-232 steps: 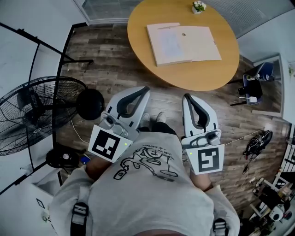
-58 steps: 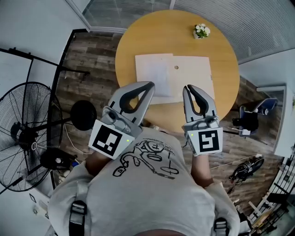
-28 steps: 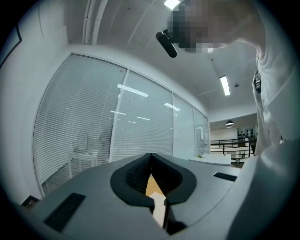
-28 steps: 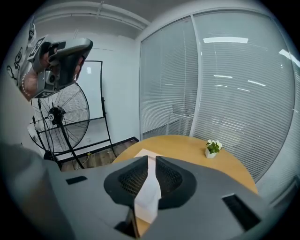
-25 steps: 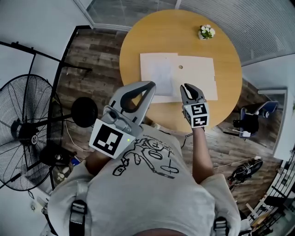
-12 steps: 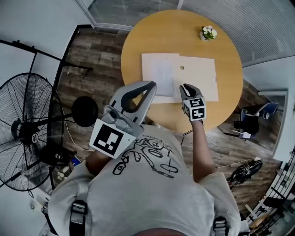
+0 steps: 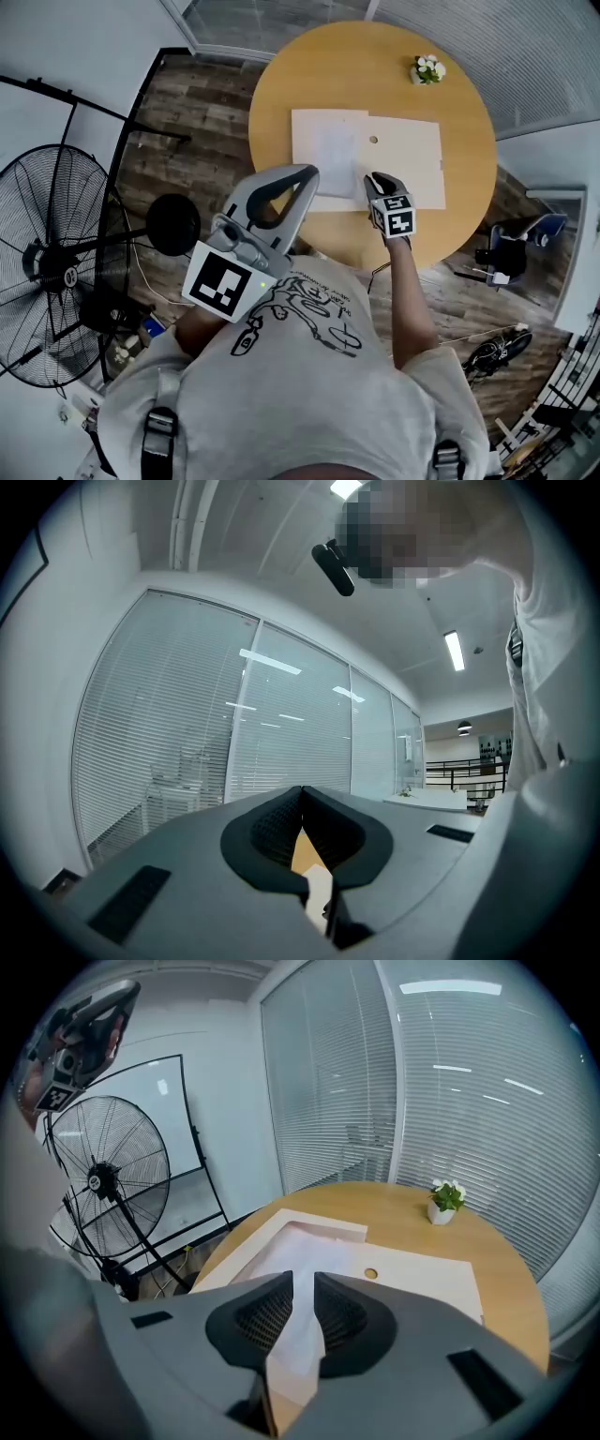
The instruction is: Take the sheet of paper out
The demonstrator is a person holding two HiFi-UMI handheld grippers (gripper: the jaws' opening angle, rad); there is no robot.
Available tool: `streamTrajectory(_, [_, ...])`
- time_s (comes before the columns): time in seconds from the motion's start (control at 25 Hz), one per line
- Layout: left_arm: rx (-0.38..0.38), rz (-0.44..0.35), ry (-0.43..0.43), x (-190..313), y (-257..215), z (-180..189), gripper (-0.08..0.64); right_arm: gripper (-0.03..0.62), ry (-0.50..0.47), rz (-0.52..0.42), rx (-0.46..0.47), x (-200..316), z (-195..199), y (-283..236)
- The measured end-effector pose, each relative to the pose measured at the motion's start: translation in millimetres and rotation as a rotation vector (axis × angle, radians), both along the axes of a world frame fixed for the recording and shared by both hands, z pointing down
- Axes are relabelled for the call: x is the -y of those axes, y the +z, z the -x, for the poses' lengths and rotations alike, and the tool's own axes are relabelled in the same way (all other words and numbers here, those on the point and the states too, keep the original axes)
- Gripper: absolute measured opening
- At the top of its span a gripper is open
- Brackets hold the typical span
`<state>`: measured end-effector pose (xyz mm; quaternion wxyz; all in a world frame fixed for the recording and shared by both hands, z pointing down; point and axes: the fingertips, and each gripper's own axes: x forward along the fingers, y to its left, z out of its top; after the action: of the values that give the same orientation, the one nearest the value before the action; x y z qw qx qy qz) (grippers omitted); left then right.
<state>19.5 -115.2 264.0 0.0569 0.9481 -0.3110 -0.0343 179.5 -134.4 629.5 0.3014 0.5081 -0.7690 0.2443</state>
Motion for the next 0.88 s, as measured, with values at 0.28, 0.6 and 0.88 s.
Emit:
streamTrajectory(0.28, [-0.002,-0.001,-0.01,6,1,3,0.02,0.091,-0.007,0.053,0.008,9,-1,24])
streamTrajectory(0.6, [0.003,0.0,-0.022,14,3,6,0.02,0.106,-0.006,0.139,0.027,16,-4,59])
streamTrajectory(0.88, [0.005,0.002,-0.033,23,4,9,0.02,0.12,-0.001,0.212,0.05,21,-5,85])
